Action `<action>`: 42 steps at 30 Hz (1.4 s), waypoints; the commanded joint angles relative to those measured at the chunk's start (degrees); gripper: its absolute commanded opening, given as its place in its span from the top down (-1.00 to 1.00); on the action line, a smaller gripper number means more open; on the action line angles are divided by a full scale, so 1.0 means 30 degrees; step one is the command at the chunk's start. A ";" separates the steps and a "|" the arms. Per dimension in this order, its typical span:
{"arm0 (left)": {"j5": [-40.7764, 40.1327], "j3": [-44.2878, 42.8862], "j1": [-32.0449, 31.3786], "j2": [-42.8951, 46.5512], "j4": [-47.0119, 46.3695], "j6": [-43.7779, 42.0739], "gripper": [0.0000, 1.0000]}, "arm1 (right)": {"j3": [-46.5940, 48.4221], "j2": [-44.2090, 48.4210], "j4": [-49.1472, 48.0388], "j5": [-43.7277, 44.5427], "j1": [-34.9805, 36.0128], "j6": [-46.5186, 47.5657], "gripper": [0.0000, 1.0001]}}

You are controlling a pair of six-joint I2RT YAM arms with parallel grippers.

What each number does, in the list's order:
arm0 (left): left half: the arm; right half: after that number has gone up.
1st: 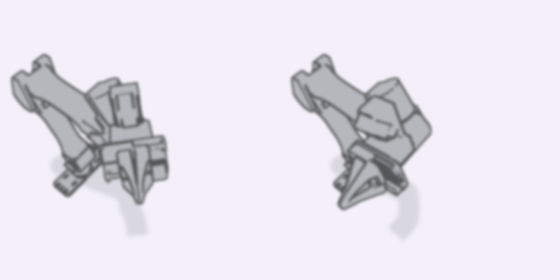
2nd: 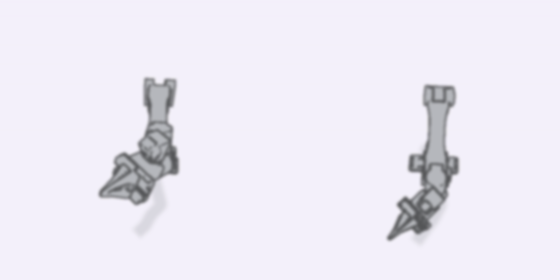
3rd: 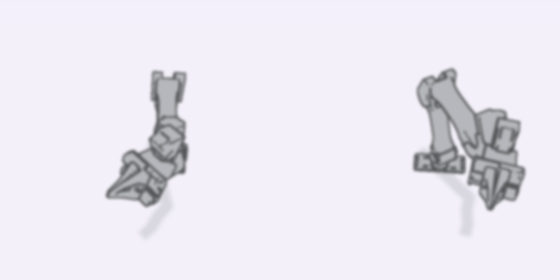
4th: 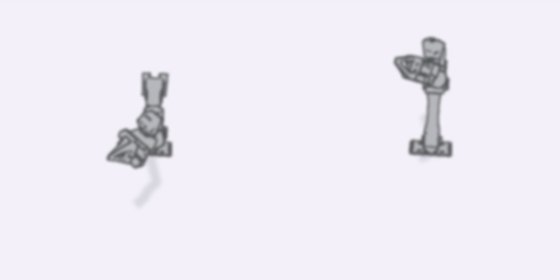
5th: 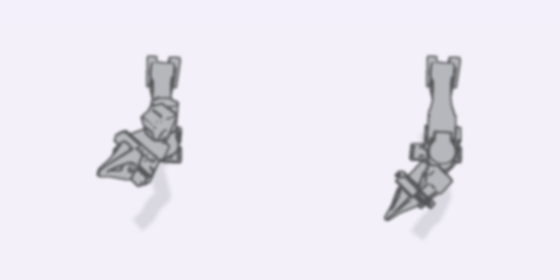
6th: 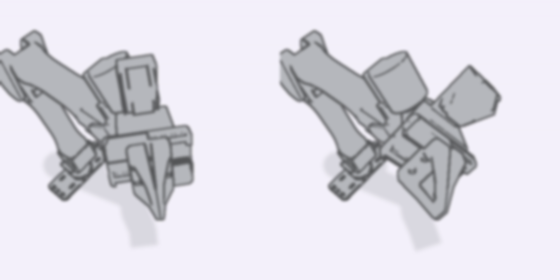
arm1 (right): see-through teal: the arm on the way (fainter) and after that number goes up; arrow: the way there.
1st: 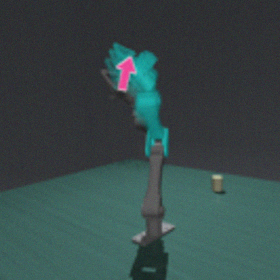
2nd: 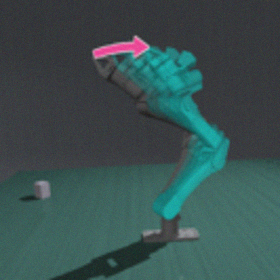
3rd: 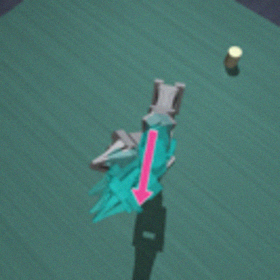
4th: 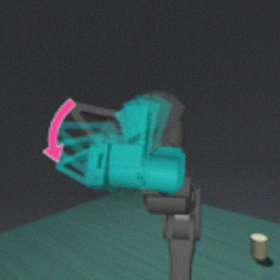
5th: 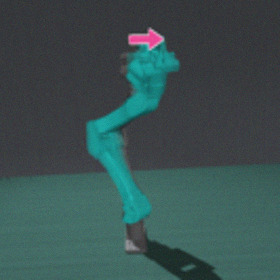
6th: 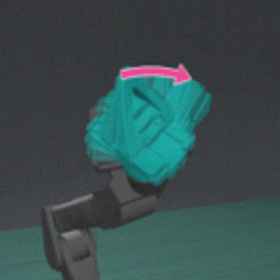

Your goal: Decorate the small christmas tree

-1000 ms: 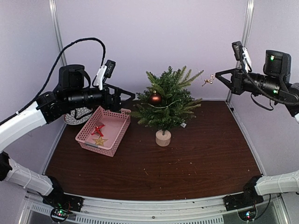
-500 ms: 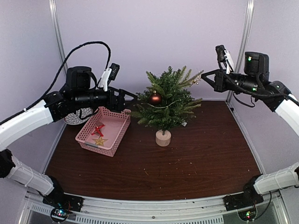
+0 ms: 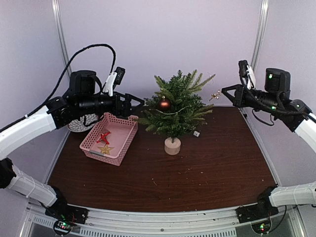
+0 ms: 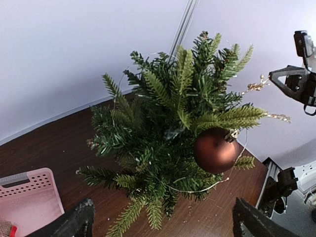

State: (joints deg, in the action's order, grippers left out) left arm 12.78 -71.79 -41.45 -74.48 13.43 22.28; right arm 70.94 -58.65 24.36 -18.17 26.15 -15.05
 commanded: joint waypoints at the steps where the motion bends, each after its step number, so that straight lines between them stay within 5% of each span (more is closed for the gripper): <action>1: -0.0141 0.0035 0.0180 0.0131 -0.0891 0.0160 -0.95 | -0.1601 -0.0376 -0.2108 0.0452 -0.0215 -0.2186 1.00; 14: -0.0164 0.0109 0.0223 -0.0001 -0.0962 0.0241 -0.95 | -0.2545 -0.1688 -0.4914 -0.0936 -0.0602 -0.3244 1.00; 26: 0.0166 0.0376 0.0311 -0.0134 -0.1361 0.0328 -0.95 | -0.2676 -0.0513 -0.3681 -0.3191 -0.0547 -0.2488 1.00; 42: 0.0211 0.0320 0.0385 -0.0375 -0.1462 0.0248 -0.95 | -0.2897 -0.1309 -0.3331 -0.0564 -0.1212 -0.2704 1.00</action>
State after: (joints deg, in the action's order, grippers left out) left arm 12.93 -71.24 -40.80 -75.13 12.84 22.74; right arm 61.89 -61.98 14.09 -22.94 24.12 -22.87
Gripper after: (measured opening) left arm 0.976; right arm 0.018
